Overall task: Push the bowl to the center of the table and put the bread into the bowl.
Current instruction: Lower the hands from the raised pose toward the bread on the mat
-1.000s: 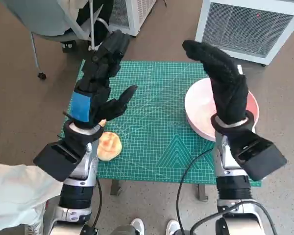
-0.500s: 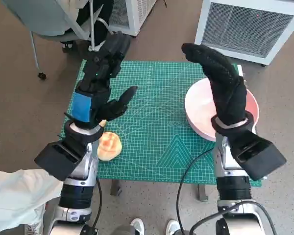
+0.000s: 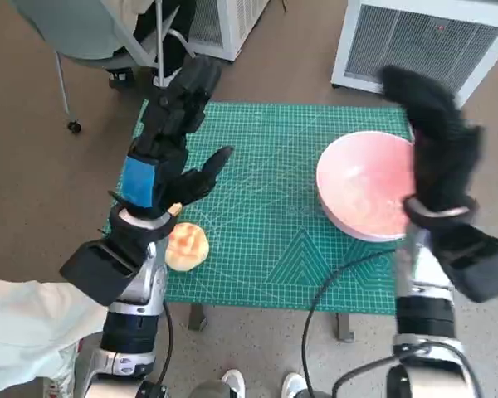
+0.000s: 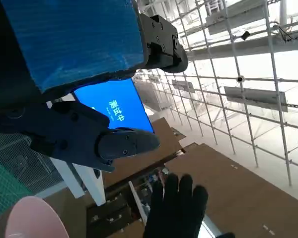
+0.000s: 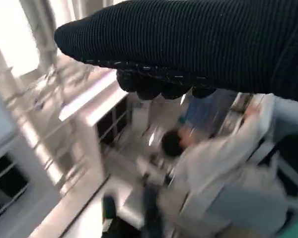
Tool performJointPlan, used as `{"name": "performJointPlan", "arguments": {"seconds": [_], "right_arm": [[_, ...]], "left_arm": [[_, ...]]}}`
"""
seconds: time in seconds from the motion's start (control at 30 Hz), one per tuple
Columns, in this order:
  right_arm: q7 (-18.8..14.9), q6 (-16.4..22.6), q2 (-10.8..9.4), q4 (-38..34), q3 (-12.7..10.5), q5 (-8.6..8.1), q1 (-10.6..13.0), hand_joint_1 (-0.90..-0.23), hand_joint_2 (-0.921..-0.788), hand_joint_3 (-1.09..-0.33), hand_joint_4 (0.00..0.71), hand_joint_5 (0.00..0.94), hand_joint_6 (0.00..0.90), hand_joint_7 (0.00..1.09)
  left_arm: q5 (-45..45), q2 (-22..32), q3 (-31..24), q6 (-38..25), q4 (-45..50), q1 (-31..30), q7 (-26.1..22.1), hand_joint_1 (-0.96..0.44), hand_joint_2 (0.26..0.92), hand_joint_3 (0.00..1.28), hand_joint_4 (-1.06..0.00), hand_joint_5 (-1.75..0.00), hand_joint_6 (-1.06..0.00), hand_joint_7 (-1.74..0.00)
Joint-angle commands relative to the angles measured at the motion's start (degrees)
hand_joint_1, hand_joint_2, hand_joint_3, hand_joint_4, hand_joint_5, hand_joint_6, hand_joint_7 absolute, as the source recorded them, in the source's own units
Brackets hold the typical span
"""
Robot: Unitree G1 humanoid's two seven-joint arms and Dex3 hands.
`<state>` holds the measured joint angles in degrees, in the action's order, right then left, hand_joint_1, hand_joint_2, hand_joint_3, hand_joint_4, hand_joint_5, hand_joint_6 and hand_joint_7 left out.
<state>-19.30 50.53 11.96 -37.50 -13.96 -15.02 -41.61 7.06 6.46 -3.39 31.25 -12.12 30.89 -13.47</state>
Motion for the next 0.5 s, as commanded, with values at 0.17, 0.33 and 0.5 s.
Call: {"name": "performJointPlan", "arguments": {"seconds": [0.17, 0.33, 0.5], "right_arm": [[7.8, 1.7, 2.5, -6.7, -4.7, 2.56, 1.3, -0.556, -0.921, -0.821, 0.331, 0.01, -0.001, 0.73], [11.9, 2.5, 5.2, -12.6, -6.4, 4.88, 1.2, -0.539, -0.921, -0.825, 0.334, 0.012, -0.001, 0.74], [16.0, 2.2, 7.2, -18.0, -6.8, 7.28, 0.7, -0.51, -0.921, -0.836, 0.341, 0.017, -0.001, 0.74]], "left_arm": [[-1.5, 0.8, -0.5, 1.3, 0.4, -1.7, 1.0, -0.29, 0.921, 0.36, -0.34, 0.0, -0.23, -0.34], [-2.1, 1.2, -0.8, 2.1, -0.3, -2.0, 1.3, -0.3, 0.921, 0.35, -0.34, 0.0, -0.23, -0.33], [-2.3, 1.4, -0.8, 2.3, -0.6, -2.0, 1.3, -0.31, 0.921, 0.35, -0.34, 0.0, -0.23, -0.32]]}}
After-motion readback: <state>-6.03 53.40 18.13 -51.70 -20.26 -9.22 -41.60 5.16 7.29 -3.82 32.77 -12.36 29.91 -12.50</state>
